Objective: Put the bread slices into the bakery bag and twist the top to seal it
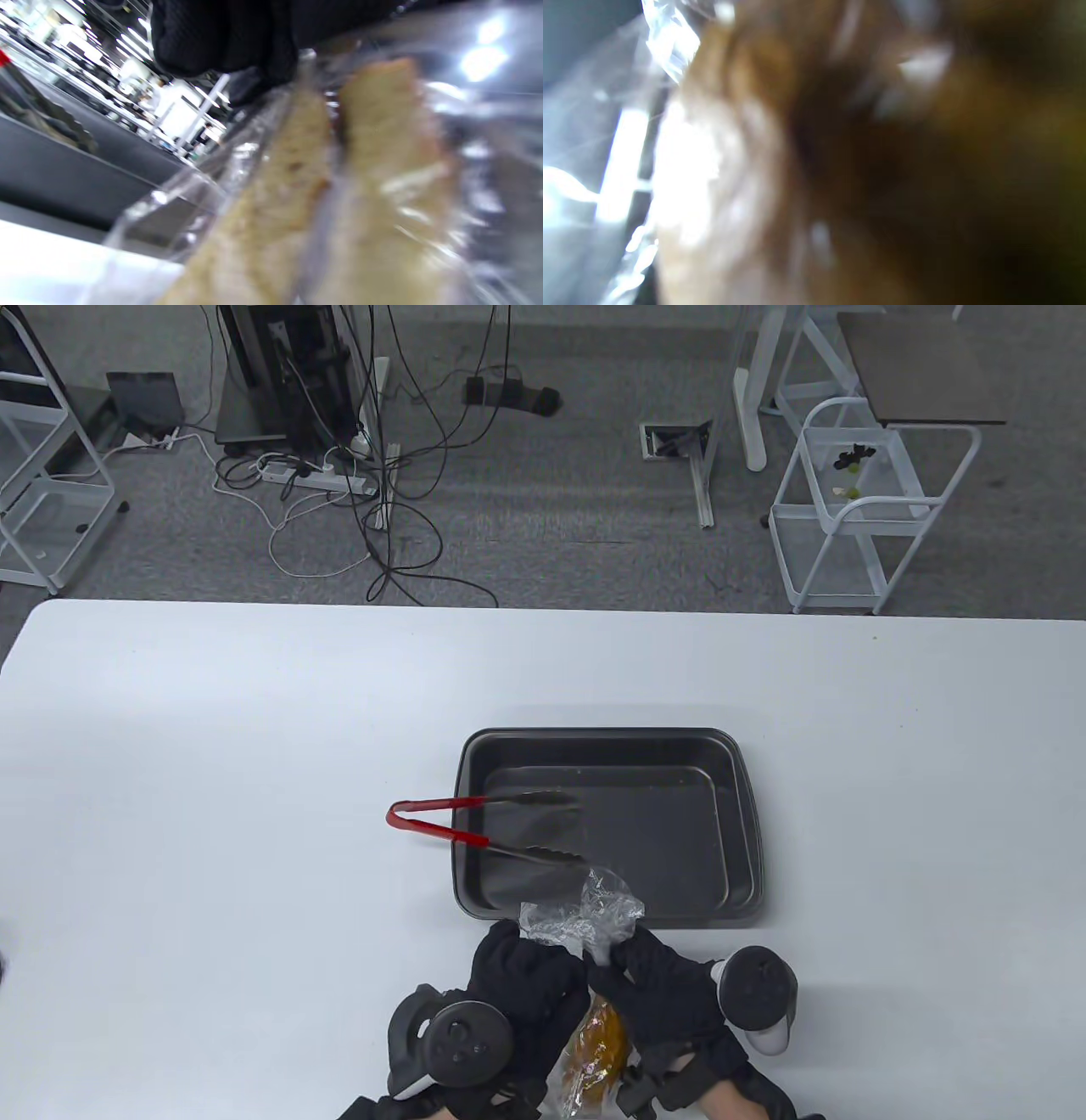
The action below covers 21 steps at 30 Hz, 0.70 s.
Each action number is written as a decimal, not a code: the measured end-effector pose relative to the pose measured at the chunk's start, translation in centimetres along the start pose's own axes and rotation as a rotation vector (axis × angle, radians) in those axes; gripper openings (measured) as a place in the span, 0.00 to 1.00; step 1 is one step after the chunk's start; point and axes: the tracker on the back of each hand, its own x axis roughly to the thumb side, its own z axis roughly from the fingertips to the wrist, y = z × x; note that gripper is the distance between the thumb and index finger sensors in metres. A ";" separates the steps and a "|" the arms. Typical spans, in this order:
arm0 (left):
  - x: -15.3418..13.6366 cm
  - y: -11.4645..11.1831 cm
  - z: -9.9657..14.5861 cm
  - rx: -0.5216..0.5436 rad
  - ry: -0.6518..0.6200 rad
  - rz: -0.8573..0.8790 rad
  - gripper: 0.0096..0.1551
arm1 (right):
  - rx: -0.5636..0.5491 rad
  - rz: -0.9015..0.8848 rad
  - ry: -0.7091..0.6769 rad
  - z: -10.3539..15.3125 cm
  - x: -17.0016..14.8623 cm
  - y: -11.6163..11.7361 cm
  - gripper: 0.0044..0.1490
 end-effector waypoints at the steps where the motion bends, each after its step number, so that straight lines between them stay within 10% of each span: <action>1: -0.2 0.1 0.2 0.016 -0.003 -0.004 0.24 | -0.020 -0.001 0.004 0.1 0.1 0.1 0.30; 16: 1.0 1.3 0.5 -0.012 -0.058 -0.089 0.25 | -0.090 -0.085 0.112 0.7 0.2 0.5 0.30; 21: 4.0 0.6 1.5 0.109 -0.186 -0.547 0.26 | -0.105 -0.022 0.134 0.7 0.0 0.8 0.28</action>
